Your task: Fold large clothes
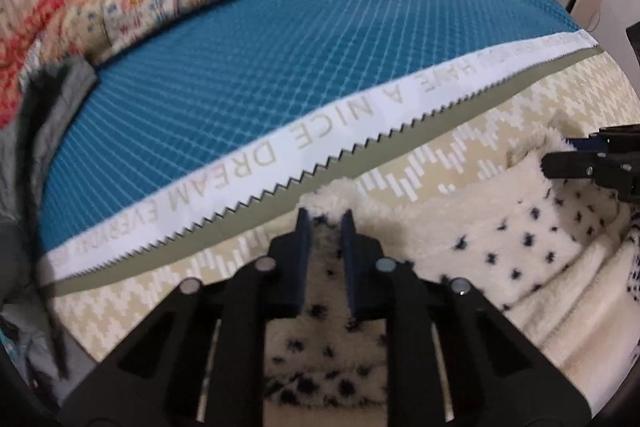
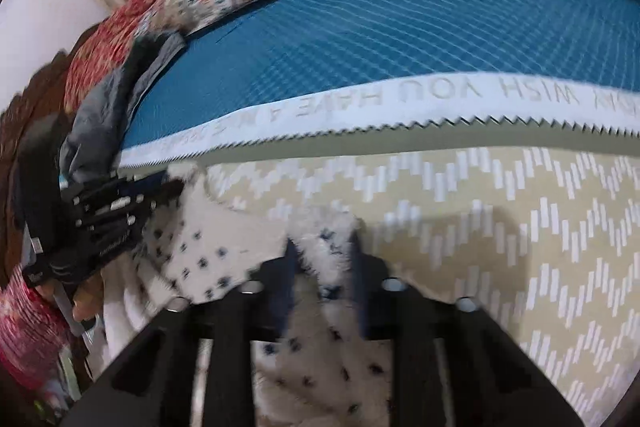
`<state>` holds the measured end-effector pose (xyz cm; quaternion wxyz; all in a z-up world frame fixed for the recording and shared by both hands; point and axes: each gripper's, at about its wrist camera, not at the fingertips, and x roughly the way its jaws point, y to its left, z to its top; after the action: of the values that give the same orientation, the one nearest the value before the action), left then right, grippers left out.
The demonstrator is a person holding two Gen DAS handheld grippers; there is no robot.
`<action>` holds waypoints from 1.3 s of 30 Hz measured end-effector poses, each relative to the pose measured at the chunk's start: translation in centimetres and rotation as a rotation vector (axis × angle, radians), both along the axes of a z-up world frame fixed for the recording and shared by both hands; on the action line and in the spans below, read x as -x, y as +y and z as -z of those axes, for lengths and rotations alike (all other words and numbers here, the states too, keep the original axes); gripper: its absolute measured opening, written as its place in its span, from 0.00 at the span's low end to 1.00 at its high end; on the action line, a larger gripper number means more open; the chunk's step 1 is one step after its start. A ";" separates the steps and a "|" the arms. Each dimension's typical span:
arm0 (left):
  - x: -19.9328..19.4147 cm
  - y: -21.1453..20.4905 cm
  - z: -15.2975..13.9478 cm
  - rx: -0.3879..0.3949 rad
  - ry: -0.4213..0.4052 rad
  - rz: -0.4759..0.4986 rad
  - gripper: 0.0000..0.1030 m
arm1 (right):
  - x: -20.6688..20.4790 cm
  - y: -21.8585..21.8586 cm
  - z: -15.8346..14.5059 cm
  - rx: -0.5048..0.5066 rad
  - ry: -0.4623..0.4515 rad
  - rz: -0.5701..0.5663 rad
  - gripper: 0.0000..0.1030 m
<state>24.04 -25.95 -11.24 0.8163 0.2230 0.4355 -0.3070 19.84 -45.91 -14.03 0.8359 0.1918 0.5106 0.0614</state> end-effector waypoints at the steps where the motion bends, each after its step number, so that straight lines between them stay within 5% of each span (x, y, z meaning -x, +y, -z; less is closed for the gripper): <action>1: 0.4 0.3 -0.8 0.016 -0.009 -0.002 0.13 | 0.5 0.7 -0.9 0.023 -0.021 -0.010 0.76; 8: 8.8 7.4 -8.3 0.207 -0.075 0.041 0.13 | 8.3 5.0 -8.5 0.068 -0.227 -0.060 0.77; 14: 20.7 16.3 -10.2 0.301 -0.111 0.128 0.13 | 20.0 10.4 -11.7 0.089 -0.324 -0.159 0.77; 21: 30.3 22.9 -6.2 0.317 -0.004 0.135 0.13 | 31.5 17.5 -7.3 0.111 -0.244 -0.191 0.77; 25: 31.9 23.1 -0.8 0.215 0.099 0.109 0.14 | 32.2 19.4 -1.9 0.143 -0.099 -0.112 0.77; 29: 31.5 22.8 2.4 0.104 0.170 0.087 0.18 | 31.5 19.5 0.6 0.130 -0.076 -0.015 0.76; 32: 31.9 24.2 0.3 0.176 0.161 0.106 0.18 | 31.6 19.9 -0.5 0.133 -0.086 -0.024 0.73; 35: 32.3 27.8 -4.4 0.384 0.199 0.185 0.18 | 32.9 19.6 -2.1 0.115 -0.124 -0.050 0.67; 39: 31.1 31.3 -9.1 0.562 0.130 0.153 0.18 | 35.6 18.1 -4.4 -0.015 -0.154 -0.060 0.62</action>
<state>-7.07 5.37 -2.15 0.7908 0.0004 0.3668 -0.4900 -15.73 -27.82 -9.58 0.8691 0.1772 0.4497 0.1051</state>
